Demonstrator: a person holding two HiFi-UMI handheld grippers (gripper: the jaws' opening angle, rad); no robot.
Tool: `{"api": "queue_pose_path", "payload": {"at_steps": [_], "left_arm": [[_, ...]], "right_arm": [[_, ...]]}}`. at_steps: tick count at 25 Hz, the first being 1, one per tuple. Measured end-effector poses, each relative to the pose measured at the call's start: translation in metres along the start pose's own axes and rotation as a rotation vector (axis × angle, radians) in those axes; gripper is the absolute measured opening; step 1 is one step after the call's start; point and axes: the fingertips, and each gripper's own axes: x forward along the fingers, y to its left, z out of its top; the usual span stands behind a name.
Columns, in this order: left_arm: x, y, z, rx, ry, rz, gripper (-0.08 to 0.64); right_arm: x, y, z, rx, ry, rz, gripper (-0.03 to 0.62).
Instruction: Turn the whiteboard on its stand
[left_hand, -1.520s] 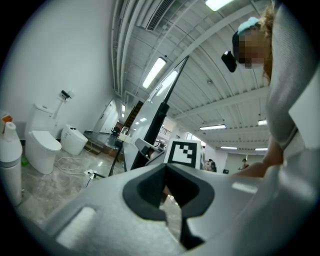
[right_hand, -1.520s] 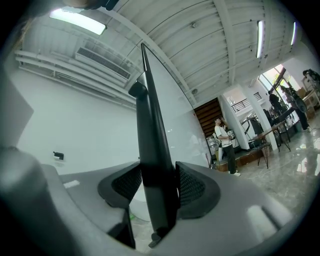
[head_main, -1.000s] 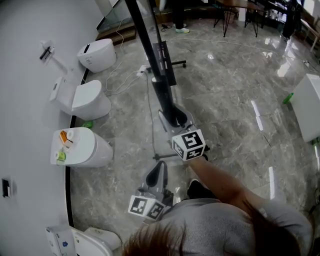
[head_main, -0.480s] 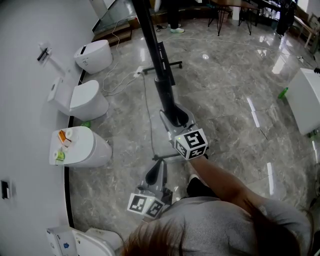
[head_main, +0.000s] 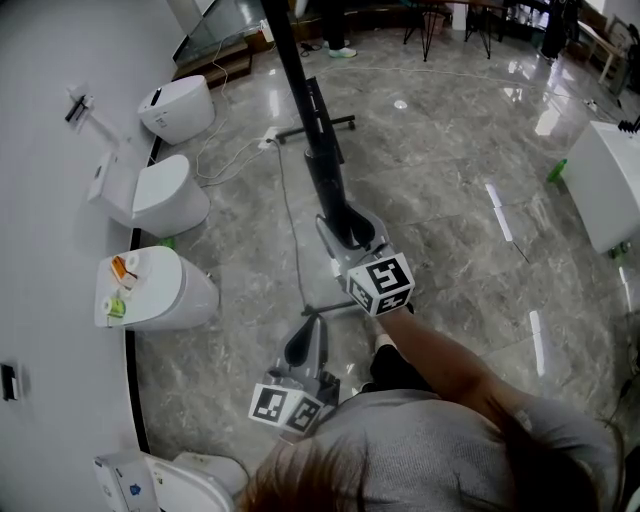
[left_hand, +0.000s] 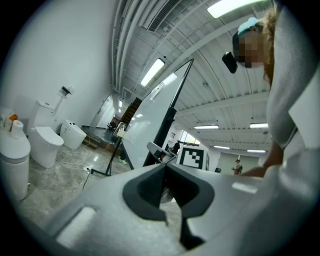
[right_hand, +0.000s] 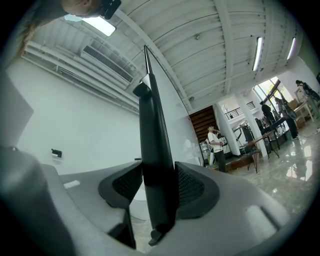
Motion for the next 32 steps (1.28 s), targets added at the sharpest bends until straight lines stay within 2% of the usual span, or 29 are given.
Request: {"api": "queue_pose_path", "payload": {"at_steps": [19, 32], "left_arm": [[-0.064, -0.029, -0.003, 0.009, -0.011, -0.016, -0.004], [-0.095, -0.056, -0.012, 0.006, -0.007, -0.056, -0.003]], "right_arm": [[-0.058, 0.033, 0.005, -0.010, -0.018, -0.029, 0.190], [-0.094, 0.053, 0.008, -0.013, -0.028, -0.047, 0.190]]}}
